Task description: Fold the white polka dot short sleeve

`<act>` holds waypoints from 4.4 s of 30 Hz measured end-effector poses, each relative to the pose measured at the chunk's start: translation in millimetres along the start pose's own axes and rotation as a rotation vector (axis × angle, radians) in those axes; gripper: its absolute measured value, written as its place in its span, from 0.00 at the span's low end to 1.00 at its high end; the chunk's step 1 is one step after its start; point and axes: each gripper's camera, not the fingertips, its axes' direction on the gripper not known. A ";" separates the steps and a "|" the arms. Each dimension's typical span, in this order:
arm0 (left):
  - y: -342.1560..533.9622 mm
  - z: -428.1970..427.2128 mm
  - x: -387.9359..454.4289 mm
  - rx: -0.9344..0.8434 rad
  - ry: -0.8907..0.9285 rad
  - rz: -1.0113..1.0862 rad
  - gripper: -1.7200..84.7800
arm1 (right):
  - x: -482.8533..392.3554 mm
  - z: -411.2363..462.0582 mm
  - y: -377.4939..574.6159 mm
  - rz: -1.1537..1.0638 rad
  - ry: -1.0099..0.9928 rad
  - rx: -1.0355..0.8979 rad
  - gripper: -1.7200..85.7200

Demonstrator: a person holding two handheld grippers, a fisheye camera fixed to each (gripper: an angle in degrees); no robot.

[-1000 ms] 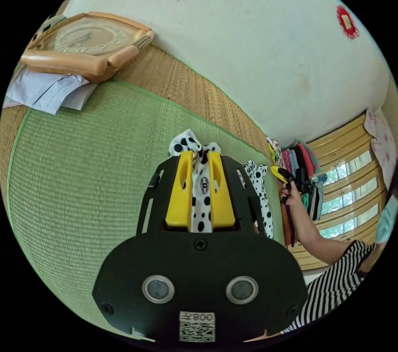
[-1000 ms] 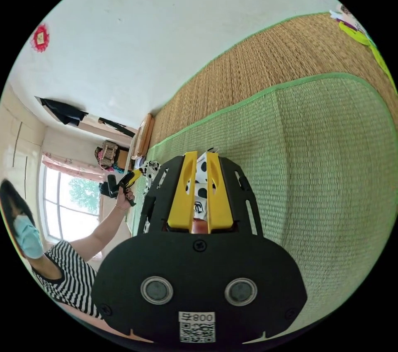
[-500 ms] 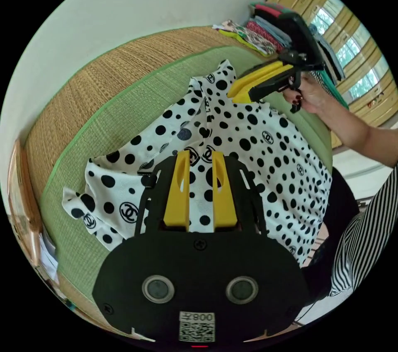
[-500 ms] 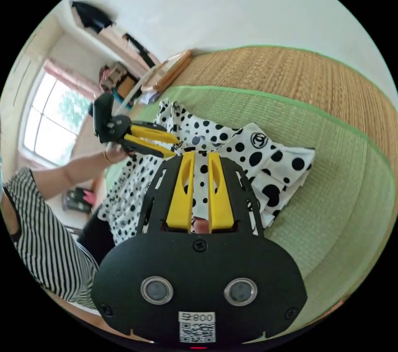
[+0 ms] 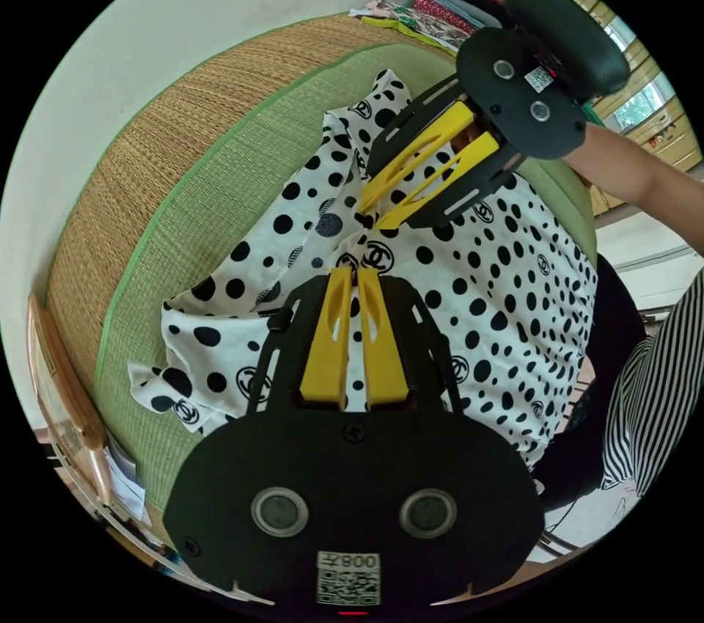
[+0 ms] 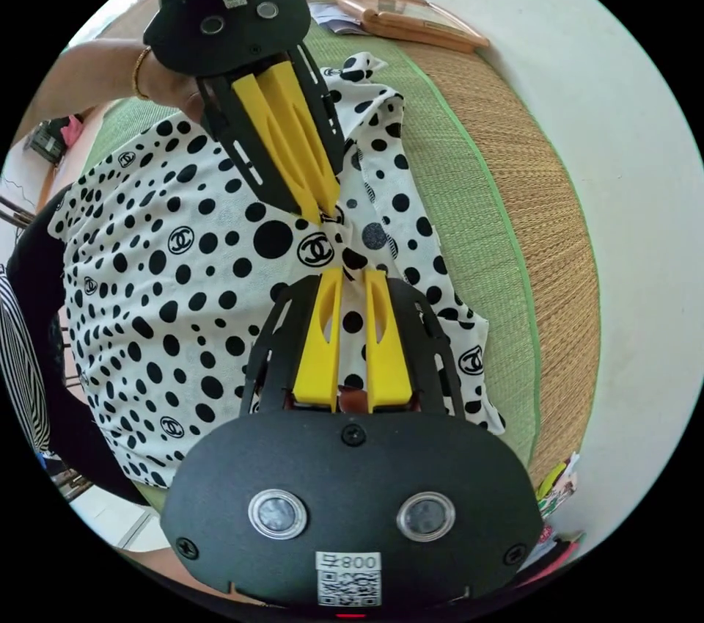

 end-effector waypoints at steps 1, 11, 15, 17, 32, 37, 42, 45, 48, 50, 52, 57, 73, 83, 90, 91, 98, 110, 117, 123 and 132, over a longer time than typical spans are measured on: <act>-0.4 2.6 -5.4 0.005 0.035 -0.003 0.04 | 3.5 -1.4 -6.0 -0.001 -0.022 -0.005 0.06; -3.9 35.9 -74.5 0.032 0.368 -0.100 0.09 | 58.4 -16.6 -48.1 -0.051 -0.341 -0.079 0.03; -10.0 38.8 -68.7 0.096 0.292 -0.030 0.11 | 83.7 -5.2 -66.6 -0.047 -0.478 -0.124 0.03; -19.1 52.5 -59.6 0.053 0.242 0.035 0.11 | 89.2 -1.4 -73.3 -0.050 -0.514 -0.142 0.03; -7.1 109.2 -123.8 0.023 0.563 -0.056 0.04 | 92.6 -18.5 -53.2 -0.074 -0.347 -0.044 0.08; 1.7 105.5 -128.5 0.047 0.460 -0.061 0.07 | 74.1 -2.3 -56.9 -0.161 -0.293 -0.116 0.08; 4.4 90.1 -114.1 0.129 0.288 -0.003 0.10 | 75.5 -1.5 -46.3 -0.153 -0.271 -0.124 0.05; -3.9 100.7 -101.7 0.064 0.233 0.054 0.09 | 80.6 -5.8 -35.5 -0.139 -0.288 -0.119 0.03; -7.3 112.0 -97.3 -0.001 0.210 0.079 0.06 | 84.9 -14.5 -21.1 -0.124 -0.288 -0.102 0.03; -4.2 109.2 -104.5 0.037 0.283 0.066 0.05 | 89.0 -21.3 -9.7 -0.099 -0.292 -0.075 0.03; -1.5 113.4 -116.0 0.038 0.385 0.040 0.05 | 97.0 -30.9 10.6 -0.025 -0.271 -0.008 0.03; 15.8 121.7 -144.4 0.068 0.469 -0.079 0.07 | 111.7 -36.0 65.8 0.166 -0.326 0.131 0.03; 6.6 106.6 -114.3 0.084 0.342 0.010 0.04 | 109.4 -21.4 168.0 0.505 -0.180 0.194 0.02; 33.1 85.7 -131.2 0.187 0.279 -0.118 0.12 | 126.4 -16.2 208.7 0.614 -0.173 0.218 0.02; 21.7 74.8 -82.3 0.139 0.048 0.026 0.11 | 114.0 -25.4 223.5 0.646 -0.164 0.266 0.02; 18.0 77.0 -76.9 0.113 0.015 0.040 0.10 | 111.3 -26.8 224.2 0.650 -0.161 0.275 0.02; 14.8 68.0 -98.5 0.152 0.316 -0.049 0.04 | 106.7 -29.1 219.0 0.641 -0.147 0.283 0.02; 58.9 38.4 -131.2 0.273 0.448 -0.242 0.11 | 102.3 -39.2 193.3 0.604 -0.087 0.307 0.04; 74.4 16.7 -91.0 0.140 0.189 -0.085 0.13 | 45.4 -44.3 132.7 0.072 -0.129 0.212 0.10; 74.9 12.5 -81.2 0.084 0.092 -0.050 0.11 | 27.6 -28.3 85.4 -0.129 -0.071 0.045 0.08; 79.8 -8.5 -75.0 0.103 0.089 -0.061 0.11 | 51.5 -22.9 43.9 -0.229 -0.293 -0.120 0.03</act>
